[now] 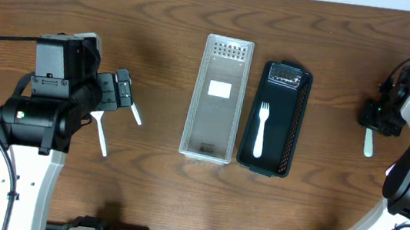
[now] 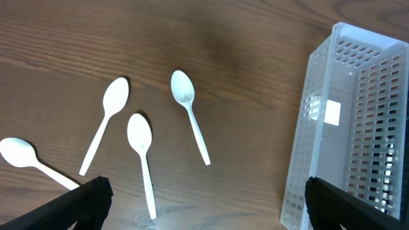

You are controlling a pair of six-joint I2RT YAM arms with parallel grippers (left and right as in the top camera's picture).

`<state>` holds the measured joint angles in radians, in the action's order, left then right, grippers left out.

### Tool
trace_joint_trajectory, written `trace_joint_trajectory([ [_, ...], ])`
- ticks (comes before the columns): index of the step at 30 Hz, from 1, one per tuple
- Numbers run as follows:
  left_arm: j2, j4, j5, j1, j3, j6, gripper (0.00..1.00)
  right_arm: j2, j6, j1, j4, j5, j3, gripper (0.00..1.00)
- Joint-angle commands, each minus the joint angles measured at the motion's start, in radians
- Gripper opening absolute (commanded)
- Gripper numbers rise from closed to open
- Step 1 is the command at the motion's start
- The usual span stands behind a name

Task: Pack container
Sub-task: 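Move right gripper back and grasp the second white fork, then carry the fork into the dark green basket and release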

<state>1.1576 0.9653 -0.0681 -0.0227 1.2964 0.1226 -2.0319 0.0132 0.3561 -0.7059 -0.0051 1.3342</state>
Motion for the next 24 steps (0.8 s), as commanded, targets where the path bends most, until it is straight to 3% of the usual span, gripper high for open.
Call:
trace_joint_trajectory([
  [1,0.0,0.003,0.008,-0.001,0.017,-0.018,0.98,-0.039,0.0,0.005,-0.005,-0.029,-0.006,0.25],
  [5,0.0,0.003,0.008,-0.001,0.017,-0.018,0.98,-0.038,0.0,0.005,-0.008,-0.029,-0.006,0.16],
  [9,0.0,0.002,0.009,-0.001,0.017,-0.018,0.98,-0.038,-0.008,0.005,-0.024,-0.029,-0.002,0.01],
  [17,0.0,0.002,0.009,-0.001,0.017,-0.018,0.98,-0.013,-0.051,-0.021,-0.216,-0.03,0.138,0.01],
  [24,0.0,0.003,0.008,-0.001,0.017,-0.018,0.98,0.142,-0.086,-0.136,-0.399,-0.074,0.324,0.01],
])
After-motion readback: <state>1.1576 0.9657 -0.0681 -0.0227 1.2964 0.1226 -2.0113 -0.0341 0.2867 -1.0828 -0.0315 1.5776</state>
